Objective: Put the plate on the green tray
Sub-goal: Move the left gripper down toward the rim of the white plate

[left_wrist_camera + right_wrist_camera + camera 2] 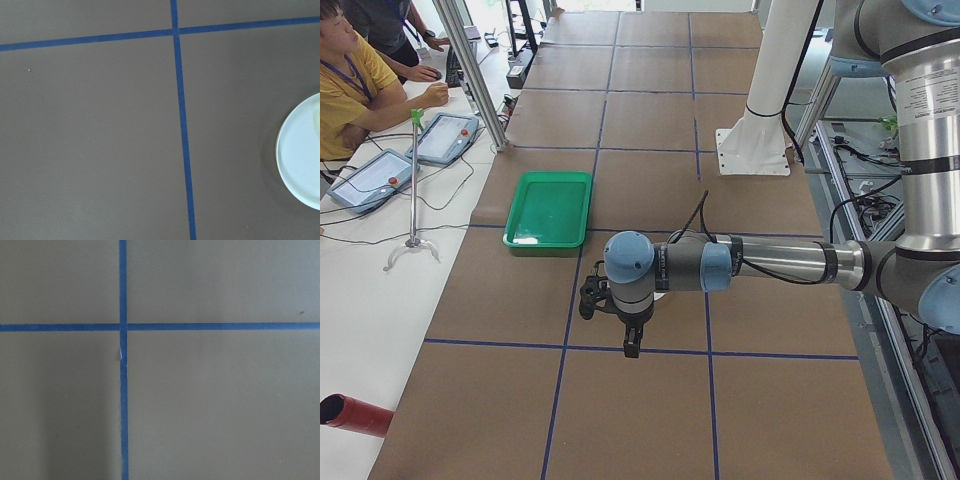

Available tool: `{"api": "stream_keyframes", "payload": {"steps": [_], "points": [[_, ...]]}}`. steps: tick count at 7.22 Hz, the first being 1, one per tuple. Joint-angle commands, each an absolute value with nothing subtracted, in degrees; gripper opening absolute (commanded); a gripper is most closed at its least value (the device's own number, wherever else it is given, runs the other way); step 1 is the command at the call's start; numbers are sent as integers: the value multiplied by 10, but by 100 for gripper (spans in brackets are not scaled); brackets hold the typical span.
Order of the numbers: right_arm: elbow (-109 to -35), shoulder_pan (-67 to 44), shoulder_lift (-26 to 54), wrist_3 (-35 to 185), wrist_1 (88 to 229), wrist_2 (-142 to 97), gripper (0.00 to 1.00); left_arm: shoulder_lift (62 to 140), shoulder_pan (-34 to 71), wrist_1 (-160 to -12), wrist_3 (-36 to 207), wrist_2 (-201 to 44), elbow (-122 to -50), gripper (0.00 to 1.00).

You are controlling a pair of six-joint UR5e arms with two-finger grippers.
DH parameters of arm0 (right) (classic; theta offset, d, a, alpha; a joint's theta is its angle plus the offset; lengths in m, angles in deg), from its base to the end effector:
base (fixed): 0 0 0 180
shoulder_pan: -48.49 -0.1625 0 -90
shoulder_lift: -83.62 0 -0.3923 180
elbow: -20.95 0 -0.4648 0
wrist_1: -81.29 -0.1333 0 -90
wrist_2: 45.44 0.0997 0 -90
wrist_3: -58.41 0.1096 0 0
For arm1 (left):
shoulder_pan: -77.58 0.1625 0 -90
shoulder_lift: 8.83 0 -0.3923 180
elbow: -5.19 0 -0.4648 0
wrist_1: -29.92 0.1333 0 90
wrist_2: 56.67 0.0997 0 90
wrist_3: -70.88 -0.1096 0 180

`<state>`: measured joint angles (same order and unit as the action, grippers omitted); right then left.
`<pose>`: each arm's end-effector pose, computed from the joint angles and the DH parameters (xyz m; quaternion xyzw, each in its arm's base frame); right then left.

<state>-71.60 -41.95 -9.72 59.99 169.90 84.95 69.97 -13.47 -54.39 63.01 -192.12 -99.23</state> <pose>0.0664 -0.5420 0.6430 0.0015 -0.3452 0.0147 0.9384 -0.0641 -0.4831 0.6023 0.0102 0.3866 0.0465 0.9210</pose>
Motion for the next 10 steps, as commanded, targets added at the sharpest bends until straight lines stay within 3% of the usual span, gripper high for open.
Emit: {"api": "stream_keyframes", "payload": {"steps": [1, 3, 5, 8, 10], "points": [[-716, -420, -97, 600, 1699, 849, 100, 701, -135, -545, 630, -1919, -991, 100], [-716, -420, -97, 600, 1699, 849, 100, 724, -134, -563, 627, -1920, -989, 100], [-716, -420, -97, 600, 1699, 850, 100, 724, -109, -688, 668, -1922, -943, 100], [-716, -420, -97, 600, 1699, 849, 100, 725, 29, -992, 932, -1916, -828, 100], [-716, -420, -97, 600, 1699, 849, 100, 725, 117, -1101, 1090, -1863, -808, 100]]}}
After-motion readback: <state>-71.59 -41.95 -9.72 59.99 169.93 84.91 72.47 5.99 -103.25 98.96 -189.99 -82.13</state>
